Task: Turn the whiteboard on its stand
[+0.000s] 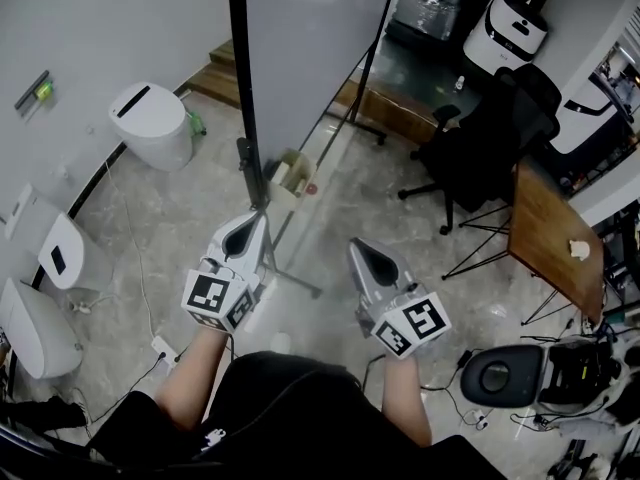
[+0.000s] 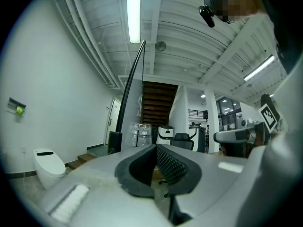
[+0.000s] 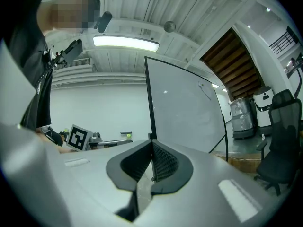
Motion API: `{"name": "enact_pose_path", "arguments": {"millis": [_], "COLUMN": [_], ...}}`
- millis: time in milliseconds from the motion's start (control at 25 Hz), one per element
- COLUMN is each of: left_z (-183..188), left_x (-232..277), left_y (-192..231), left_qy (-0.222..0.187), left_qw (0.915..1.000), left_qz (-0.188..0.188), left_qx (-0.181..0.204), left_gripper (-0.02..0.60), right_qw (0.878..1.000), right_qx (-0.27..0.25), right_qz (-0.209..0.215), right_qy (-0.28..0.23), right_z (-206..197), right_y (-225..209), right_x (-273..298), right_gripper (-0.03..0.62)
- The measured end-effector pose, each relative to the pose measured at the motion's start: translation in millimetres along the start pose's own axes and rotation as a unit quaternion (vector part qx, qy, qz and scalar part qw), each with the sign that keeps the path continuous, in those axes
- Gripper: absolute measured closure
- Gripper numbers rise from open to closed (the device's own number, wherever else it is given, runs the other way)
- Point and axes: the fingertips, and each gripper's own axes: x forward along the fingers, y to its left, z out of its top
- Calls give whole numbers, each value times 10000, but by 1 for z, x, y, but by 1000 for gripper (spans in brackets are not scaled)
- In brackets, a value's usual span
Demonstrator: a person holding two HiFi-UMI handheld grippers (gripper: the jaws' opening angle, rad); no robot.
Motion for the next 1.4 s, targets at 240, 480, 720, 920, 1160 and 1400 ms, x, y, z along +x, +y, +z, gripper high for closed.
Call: {"name": "enact_pose_path", "arguments": {"millis": [240,480,720,920,1160,1400], "left_z": [-1,-3,-5,2,3,1], "left_x": [9,17,25,35,39,44], "left_y": [26,55,65,61,59,64], "left_qy": [27,30,64,-13,-20,69], "left_qw": [10000,10000,9998,9995,9985,9963], "left_qz": [-37,91,189,315,551,848], "left_qx": [16,23,45,32,8,134], "left_gripper": [579,579,578,578,578,578], "right_qw": [10000,9999,9999,9997,9989,9983], "right_qx": [-51,-100,-95,-113,-142,-60], "right_qz": [-3,-38,39,208,441,558], "right_qy": [-54,-109,-64,-89,-98,-147], "right_z": [3,7,7,14,24,28], "right_y": [1,-5,-11,-23,-33,-42], "right_x": [30,53,66,68,67,60], "right_gripper": [585,586,585,585,585,585]}}
